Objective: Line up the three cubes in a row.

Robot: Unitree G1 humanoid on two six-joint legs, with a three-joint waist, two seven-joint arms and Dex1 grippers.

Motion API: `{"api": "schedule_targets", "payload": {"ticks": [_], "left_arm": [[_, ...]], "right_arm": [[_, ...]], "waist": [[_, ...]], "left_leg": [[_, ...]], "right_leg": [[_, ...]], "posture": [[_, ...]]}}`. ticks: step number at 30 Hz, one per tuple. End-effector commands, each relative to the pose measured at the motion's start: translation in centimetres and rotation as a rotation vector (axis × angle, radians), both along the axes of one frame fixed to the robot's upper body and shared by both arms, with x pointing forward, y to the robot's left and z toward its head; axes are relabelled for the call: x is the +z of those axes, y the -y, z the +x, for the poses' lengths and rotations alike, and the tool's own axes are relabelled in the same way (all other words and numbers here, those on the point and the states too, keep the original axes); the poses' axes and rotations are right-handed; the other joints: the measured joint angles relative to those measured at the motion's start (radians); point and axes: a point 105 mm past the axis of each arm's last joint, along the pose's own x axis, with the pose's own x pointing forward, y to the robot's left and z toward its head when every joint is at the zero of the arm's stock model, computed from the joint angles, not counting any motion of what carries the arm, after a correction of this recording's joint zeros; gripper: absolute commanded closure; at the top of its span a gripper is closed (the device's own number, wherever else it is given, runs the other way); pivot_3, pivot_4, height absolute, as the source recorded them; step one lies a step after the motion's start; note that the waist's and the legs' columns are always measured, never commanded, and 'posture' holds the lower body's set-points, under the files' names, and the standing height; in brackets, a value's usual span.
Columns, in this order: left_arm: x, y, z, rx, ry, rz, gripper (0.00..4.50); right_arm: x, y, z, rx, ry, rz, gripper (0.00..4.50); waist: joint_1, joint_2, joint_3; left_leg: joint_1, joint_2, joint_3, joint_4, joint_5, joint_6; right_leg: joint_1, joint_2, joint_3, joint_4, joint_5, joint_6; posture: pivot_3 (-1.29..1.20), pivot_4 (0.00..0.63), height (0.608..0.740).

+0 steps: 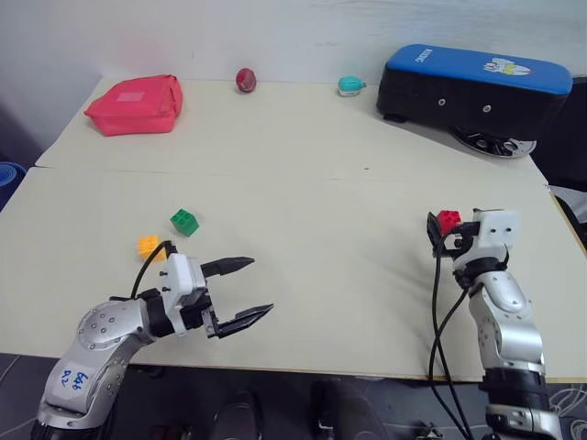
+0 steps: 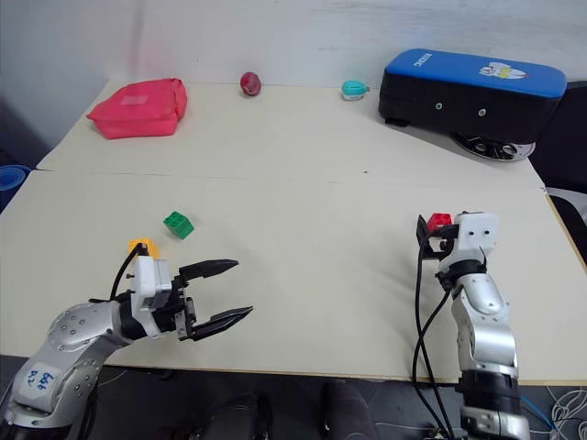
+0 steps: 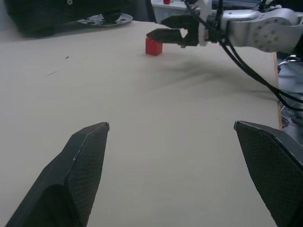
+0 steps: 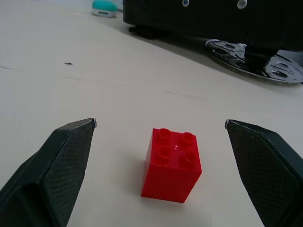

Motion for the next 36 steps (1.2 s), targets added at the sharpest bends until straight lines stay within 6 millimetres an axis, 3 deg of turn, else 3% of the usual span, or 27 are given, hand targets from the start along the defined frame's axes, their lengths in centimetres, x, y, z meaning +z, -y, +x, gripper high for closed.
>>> {"api": "schedule_targets", "payload": {"ticks": [1, 4, 11, 13, 14, 16, 18, 20, 25, 29, 36], "left_arm": [[0.3, 0.2, -0.1, -0.011, 0.018, 0.002, 0.04], [0.5, 0.0, 0.2, 0.012, 0.039, 0.008, 0.0], [0.8, -0.2, 0.1, 0.024, 0.049, 0.013, 0.0], [0.8, -0.4, 0.1, 0.026, 0.049, 0.018, 0.0], [0.9, -0.5, 0.0, 0.029, 0.048, 0.02, 0.0], [0.8, -0.8, -0.1, 0.031, 0.043, 0.025, 0.0], [0.7, -1.2, -0.2, 0.032, 0.033, 0.033, 0.0], [0.4, -1.5, -0.4, 0.029, 0.015, 0.042, 0.0], [0.0, -1.9, -0.4, 0.045, 0.008, 0.047, 0.0], [-0.2, -1.9, -0.7, 0.051, 0.001, 0.043, 0.0], [-0.2, -2.1, -0.7, 0.06, 0.003, 0.047, 0.0]], "right_arm": [[0.3, 0.6, 1.0, 0.011, -0.017, -0.023, 0.0], [-0.4, 0.9, 1.6, 0.002, -0.035, -0.006, 0.6], [-0.4, 1.4, 2.0, 0.01, -0.015, 0.054, 3.0], [0.6, 0.6, 2.0, 0.104, 0.034, 0.086, 3.01], [2.4, -1.8, 1.4, 0.298, 0.102, 0.077, 3.01], [4.5, -7.5, -2.1, 0.765, 0.174, -0.066, 3.01], [3.2, -10.6, -5.6, 1.094, 0.066, -0.223, 3.01], [2.2, -11.9, -7.5, 1.269, -0.041, -0.25, 3.01], [-0.3, -12.8, -9.1, 1.43, -0.202, -0.306, 3.01], [-2.4, -13.0, -8.7, 1.45, -0.232, -0.341, 3.01], [-4.1, -12.6, -7.6, 1.43, -0.247, -0.341, 3.01]], "waist": [[0.0, 0.0, 0.0], [0.0, 0.0, 0.0], [-0.001, 0.0, 0.0], [-0.002, 0.0, 0.0], [-0.001, 0.0, 0.0], [0.0, 0.003, 0.002], [0.001, 0.004, 0.003], [0.004, 0.004, 0.002], [0.008, 0.003, 0.002], [0.008, 0.003, 0.002], [0.007, 0.003, 0.002]], "left_leg": [[0.0, 0.0, 0.0, 0.0, 0.0, 0.0], [0.0, 0.0, 0.0, 0.0, 0.0, 0.0], [0.0, 0.0, 0.0, 0.0, 0.0, 0.0], [0.0, 0.0, 0.0, 0.0, 0.0, 0.0], [0.0, 0.0, 0.0, 0.0, 0.0, 0.0], [0.0, 0.0, 0.0, 0.0, 0.0, 0.001], [0.0, 0.001, -0.001, -0.001, -0.002, 0.004], [0.0, 0.002, -0.001, -0.001, -0.002, 0.004], [0.002, 0.0, -0.002, 0.0, -0.003, 0.006], [0.002, 0.0, -0.002, 0.0, -0.003, 0.006], [0.002, 0.0, -0.002, 0.002, -0.003, 0.005]], "right_leg": [[0.0, 0.0, 0.0, 0.0, 0.0, 0.0], [0.0, 0.0, 0.0, 0.0, 0.0, 0.0], [0.0, 0.0, 0.0, 0.0, 0.0, 0.0], [0.0, 0.0, 0.0, 0.001, 0.0, 0.0], [0.0, 0.0, 0.0, 0.001, 0.0, 0.0], [0.0, 0.0, 0.0, 0.001, 0.0, 0.0], [0.0, 0.001, 0.0, 0.0, 0.0, 0.0], [0.001, 0.001, -0.001, -0.001, 0.0, 0.0], [0.003, -0.001, -0.002, -0.001, 0.001, 0.001], [0.003, -0.001, -0.002, -0.001, 0.001, 0.001], [0.003, -0.001, -0.002, -0.001, 0.0, 0.001]], "posture": [[0.0, 0.15, 0.74], [0.0, 0.15, 0.74], [0.0, 0.15, 0.74], [0.0, 0.15, 0.74], [0.0, 0.15, 0.74], [0.0, 0.15, 0.74], [0.0, 0.15, 0.74], [0.0, 0.15, 0.74], [0.0, 0.15, 0.74], [0.0, 0.15, 0.74], [0.0, 0.15, 0.74]]}}
